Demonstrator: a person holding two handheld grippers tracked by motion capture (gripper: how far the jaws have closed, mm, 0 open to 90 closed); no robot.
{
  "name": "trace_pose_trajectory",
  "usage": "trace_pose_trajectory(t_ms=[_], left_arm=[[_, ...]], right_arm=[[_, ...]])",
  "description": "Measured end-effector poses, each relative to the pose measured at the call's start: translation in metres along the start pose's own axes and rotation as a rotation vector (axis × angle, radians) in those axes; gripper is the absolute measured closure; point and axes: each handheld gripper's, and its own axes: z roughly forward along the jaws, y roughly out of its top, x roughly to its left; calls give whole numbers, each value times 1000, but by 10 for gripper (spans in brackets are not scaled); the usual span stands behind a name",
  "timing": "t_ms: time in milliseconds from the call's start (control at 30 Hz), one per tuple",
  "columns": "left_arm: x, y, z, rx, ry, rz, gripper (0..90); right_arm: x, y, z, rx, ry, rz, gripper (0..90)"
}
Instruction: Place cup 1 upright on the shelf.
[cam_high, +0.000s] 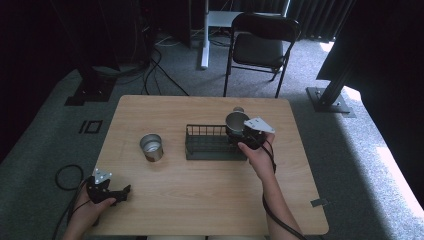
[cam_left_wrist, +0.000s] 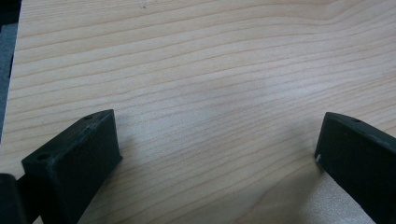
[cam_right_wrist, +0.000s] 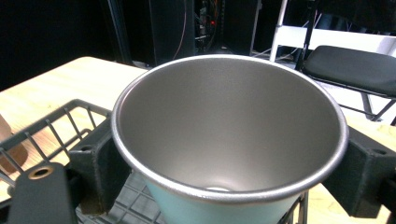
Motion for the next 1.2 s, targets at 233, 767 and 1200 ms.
trace_pose_trajectory(t_ms=[233, 767, 1200], left_arm=[[0, 0, 0, 0, 0, -1, 4], [0, 0, 0, 0, 0, -1, 4], [0, 0, 0, 0, 0, 0, 4]], right_arm=[[0, -7, 4, 10, -9, 0, 128], [-2, -17, 7, -7, 11, -13, 127], [-5, -16, 4, 2, 37, -7, 114]])
